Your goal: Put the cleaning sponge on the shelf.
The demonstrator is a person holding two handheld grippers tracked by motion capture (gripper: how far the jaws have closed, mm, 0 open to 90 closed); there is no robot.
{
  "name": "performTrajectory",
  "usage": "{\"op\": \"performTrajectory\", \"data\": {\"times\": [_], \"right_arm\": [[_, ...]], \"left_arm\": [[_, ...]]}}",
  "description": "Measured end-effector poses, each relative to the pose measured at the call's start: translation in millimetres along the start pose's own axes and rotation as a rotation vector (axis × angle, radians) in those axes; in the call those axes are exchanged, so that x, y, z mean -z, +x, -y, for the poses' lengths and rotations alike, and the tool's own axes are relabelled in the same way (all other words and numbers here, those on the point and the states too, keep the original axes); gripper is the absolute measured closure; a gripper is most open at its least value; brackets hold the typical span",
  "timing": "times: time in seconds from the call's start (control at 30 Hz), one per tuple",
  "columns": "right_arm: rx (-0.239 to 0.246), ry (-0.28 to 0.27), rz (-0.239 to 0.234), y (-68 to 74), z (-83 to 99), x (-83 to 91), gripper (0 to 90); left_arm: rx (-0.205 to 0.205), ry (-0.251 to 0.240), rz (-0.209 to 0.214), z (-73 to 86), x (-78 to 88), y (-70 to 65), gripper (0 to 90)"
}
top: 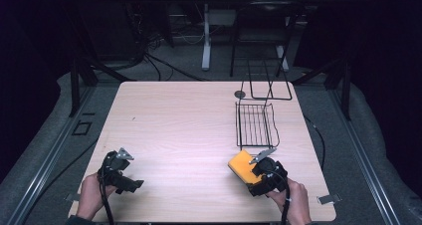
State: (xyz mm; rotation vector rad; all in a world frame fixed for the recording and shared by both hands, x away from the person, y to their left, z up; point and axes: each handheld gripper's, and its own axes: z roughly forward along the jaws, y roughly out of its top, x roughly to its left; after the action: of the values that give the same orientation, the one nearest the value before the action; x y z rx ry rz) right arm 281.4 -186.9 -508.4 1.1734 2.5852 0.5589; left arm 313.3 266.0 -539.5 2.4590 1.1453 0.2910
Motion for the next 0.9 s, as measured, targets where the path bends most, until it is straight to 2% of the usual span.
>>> {"op": "performTrajectory", "data": {"times": [0.27, 0.47, 0.9], "right_arm": [[0.004, -0.012, 0.011, -2.6, 0.3, 6.5, 23.5], [-0.010, -0.020, 0.026, -10.5, 1.8, 9.6, 23.6], [-0.045, -0.082, 0.062, -23.1, 4.2, 27.1, 24.0]], "left_arm": [[-0.004, -0.002, 0.002, 0.2, 1.0, -0.5, 5.0], [0.000, -0.002, 0.004, 0.6, 1.2, 0.2, 4.9], [-0.010, 0.001, 0.011, 0.2, 0.9, -0.7, 4.6]]}}
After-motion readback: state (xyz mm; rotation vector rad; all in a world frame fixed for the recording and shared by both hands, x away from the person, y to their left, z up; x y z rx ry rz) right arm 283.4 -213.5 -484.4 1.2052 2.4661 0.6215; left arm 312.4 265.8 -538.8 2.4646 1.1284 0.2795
